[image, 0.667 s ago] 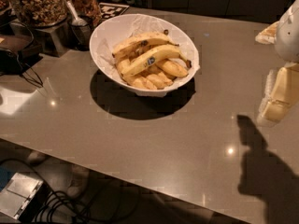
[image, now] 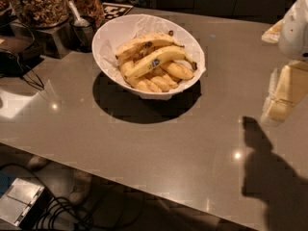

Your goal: Pick banana from white bowl

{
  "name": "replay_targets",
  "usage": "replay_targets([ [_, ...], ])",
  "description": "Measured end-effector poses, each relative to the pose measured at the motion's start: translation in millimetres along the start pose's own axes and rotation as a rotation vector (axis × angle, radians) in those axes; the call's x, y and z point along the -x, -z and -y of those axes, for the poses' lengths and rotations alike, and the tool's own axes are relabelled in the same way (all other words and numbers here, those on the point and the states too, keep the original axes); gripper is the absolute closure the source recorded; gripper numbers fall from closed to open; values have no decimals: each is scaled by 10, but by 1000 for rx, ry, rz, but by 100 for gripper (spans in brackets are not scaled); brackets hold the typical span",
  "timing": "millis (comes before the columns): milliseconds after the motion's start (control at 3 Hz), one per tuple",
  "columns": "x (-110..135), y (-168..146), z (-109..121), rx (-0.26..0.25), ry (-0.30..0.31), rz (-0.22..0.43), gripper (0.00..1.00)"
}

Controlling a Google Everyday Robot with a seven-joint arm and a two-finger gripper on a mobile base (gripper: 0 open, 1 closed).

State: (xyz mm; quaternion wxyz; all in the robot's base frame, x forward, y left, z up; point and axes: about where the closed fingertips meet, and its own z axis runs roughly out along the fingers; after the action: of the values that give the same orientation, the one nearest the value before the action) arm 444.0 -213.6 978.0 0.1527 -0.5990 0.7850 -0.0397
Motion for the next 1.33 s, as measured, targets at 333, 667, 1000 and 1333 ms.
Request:
replay_targets([
  [333,126,-138,133,39,-10,-57,0],
  [667,293,-352,262,87,16,-117,0],
  [1000,526,-537,397,108,56,-138,0],
  [1333,590,-549,452,83,60,-118,0],
])
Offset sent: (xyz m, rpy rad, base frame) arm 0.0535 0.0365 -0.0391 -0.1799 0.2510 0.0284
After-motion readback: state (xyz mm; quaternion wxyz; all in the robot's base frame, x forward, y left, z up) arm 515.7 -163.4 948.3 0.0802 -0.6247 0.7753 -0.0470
